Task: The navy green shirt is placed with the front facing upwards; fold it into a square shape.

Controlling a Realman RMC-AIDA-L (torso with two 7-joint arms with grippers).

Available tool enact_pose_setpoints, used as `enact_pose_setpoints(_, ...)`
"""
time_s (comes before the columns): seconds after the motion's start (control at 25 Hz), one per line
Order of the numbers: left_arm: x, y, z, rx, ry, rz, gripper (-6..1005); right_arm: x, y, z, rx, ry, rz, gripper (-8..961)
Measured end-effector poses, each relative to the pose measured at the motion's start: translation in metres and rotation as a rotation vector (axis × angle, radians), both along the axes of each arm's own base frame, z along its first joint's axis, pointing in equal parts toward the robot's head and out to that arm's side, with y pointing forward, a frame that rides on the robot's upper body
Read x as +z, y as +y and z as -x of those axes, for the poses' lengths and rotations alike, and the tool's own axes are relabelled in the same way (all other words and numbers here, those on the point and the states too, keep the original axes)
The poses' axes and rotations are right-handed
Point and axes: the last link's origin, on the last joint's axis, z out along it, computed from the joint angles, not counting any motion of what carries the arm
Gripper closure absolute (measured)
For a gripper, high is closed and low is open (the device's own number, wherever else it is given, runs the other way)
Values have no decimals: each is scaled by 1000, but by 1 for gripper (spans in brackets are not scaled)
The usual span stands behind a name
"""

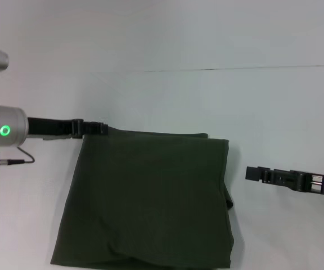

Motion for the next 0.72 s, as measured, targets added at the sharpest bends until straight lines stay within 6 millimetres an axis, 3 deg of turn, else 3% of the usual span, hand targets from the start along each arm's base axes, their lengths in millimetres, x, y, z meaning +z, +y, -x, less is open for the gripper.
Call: enact_pose_setpoints(0.72,-17,6,7,23,72,-45,160,-1,-2,4,40,10,7,57)
